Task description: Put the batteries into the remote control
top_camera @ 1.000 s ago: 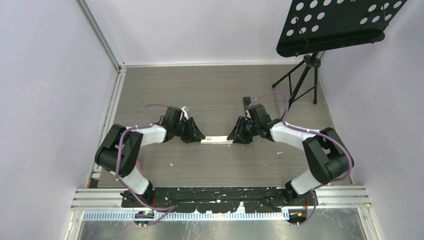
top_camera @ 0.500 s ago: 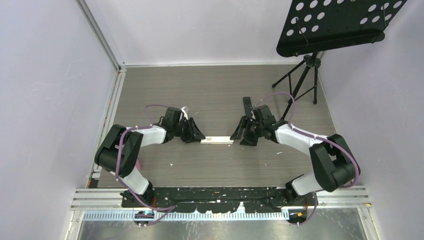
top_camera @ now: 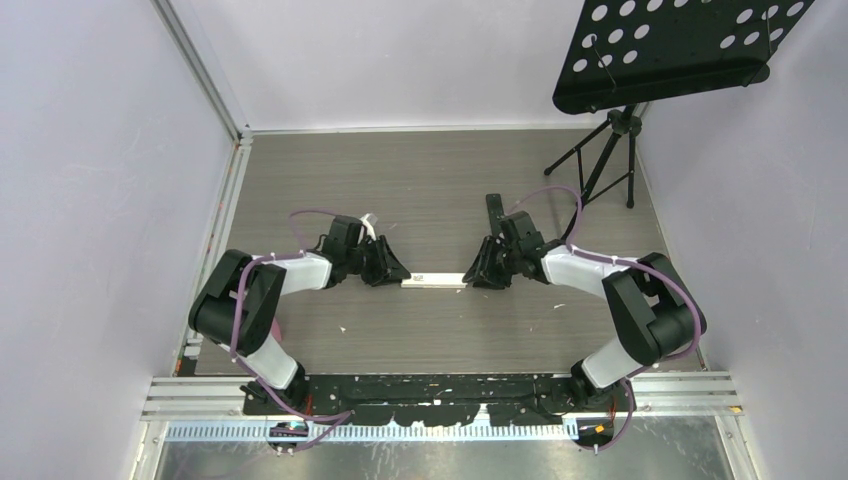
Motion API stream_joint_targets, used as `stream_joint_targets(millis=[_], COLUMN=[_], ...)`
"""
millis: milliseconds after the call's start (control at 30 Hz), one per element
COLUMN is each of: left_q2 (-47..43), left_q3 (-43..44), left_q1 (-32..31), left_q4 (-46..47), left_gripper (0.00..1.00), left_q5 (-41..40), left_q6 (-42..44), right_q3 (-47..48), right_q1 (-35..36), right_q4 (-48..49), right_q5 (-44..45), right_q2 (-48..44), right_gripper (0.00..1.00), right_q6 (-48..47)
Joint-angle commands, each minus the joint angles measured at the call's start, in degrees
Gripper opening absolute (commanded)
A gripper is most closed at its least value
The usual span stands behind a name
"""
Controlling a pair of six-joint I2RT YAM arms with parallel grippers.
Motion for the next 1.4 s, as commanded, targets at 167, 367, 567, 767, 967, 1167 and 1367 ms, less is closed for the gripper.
stream_joint_targets(millis=[167,367,567,767,967,1167,1367], left_q2=[2.6,2.5,2.7,2.3,2.9,3.3,6.0], left_q3=[-4.4,-4.7,-5.1,-5.1,-5.3,-7.4,-9.4], left_q1=[-0.7,-0.7,-0.7,-0.7,-0.7,-0.7,-0.9], left_q4=[-10.4,-10.5,-9.7,-9.5,-8.7,-3.6,2.1], left_gripper=[0.22,0.2,0.17,0.14,0.09,0.02,0.0], left_q5=[-8.3,-9.1,-8.6,-8.3,-7.0,-3.9,-0.7], left_q6=[4.1,3.4,2.6,2.5,2.3,-0.5,-3.1], right_q3=[1.2,1.8,2.2,3.2,3.3,3.0,4.4], right_q1=[1.7,3.0,5.4,7.2,7.8,10.0,14.7], right_q4=[-4.3,-8.3,-9.9,-9.6,-8.3,-4.7,-1.1], right_q5=[7.4,11.8,14.2,14.4,12.3,8.7,8.0], right_q2=[0.7,-0.7,-1.0,0.2,1.4,4.8,9.5], right_gripper=[0.26,0.22,0.18,0.12,0.07,0.04,0.03], right_q6=[-2.9,-5.4,-5.8,-5.4,-3.8,0.1,3.6])
